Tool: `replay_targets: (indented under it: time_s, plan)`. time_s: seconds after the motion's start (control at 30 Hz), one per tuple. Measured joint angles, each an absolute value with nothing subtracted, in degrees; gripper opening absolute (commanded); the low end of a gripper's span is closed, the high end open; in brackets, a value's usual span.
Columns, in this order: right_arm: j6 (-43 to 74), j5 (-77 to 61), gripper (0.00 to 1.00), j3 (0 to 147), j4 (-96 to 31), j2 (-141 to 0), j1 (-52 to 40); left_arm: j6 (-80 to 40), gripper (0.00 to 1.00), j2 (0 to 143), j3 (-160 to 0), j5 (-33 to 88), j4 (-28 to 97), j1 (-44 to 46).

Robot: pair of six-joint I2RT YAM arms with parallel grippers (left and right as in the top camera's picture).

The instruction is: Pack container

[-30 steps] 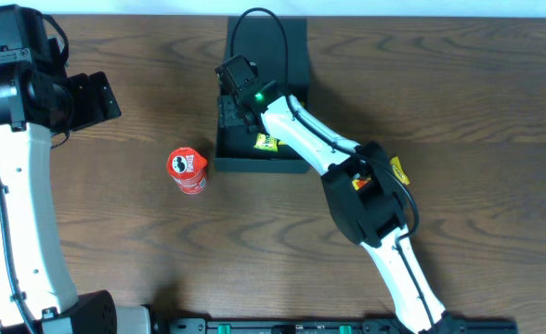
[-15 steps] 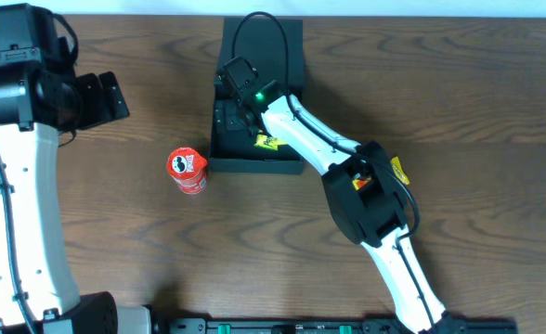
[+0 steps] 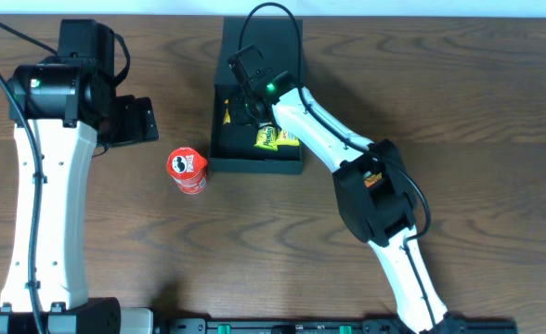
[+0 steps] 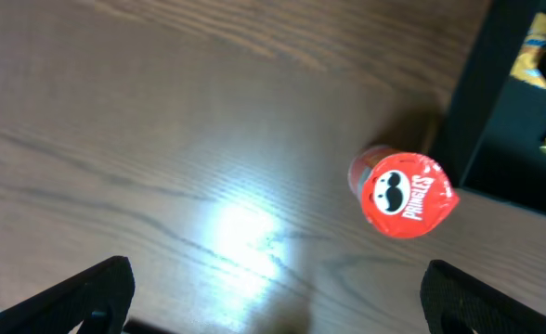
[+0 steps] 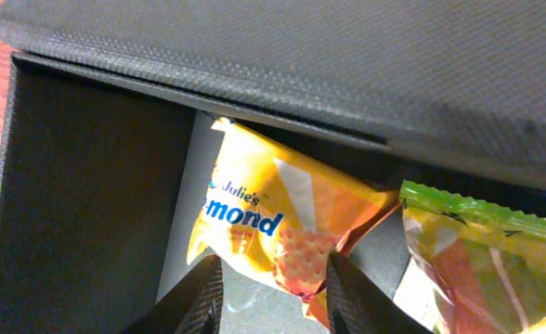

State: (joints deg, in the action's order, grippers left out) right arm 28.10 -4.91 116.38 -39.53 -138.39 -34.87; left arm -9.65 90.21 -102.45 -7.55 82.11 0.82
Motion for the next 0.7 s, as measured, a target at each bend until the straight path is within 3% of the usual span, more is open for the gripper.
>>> replay_targets:
  time_s: [0.13,0.17,0.37,0.53,0.7]
  plan:
    - [28.0,-6.0,0.33,116.6,-39.7,-138.4,-34.8,-10.8,1.0,90.2,-102.5,-8.9,85.1,1.0]
    - [27.9,-6.1,0.31,116.8,-40.0,-138.4,-34.8,-11.0,0.94,90.2,-102.5,-9.5,86.3,1.1]
    - [26.0,-6.7,0.1,120.2,-46.3,-137.5,-33.1,-13.5,0.95,88.3,-99.9,-12.0,86.8,2.2]
    - [22.5,-4.7,0.06,123.2,-52.4,-132.1,-29.7,-13.8,0.96,81.7,-92.5,-12.4,83.5,3.9]
    - [18.4,-2.8,0.01,124.9,-58.4,-121.3,-24.2,-14.7,0.96,71.5,-75.8,-7.6,71.1,6.0]
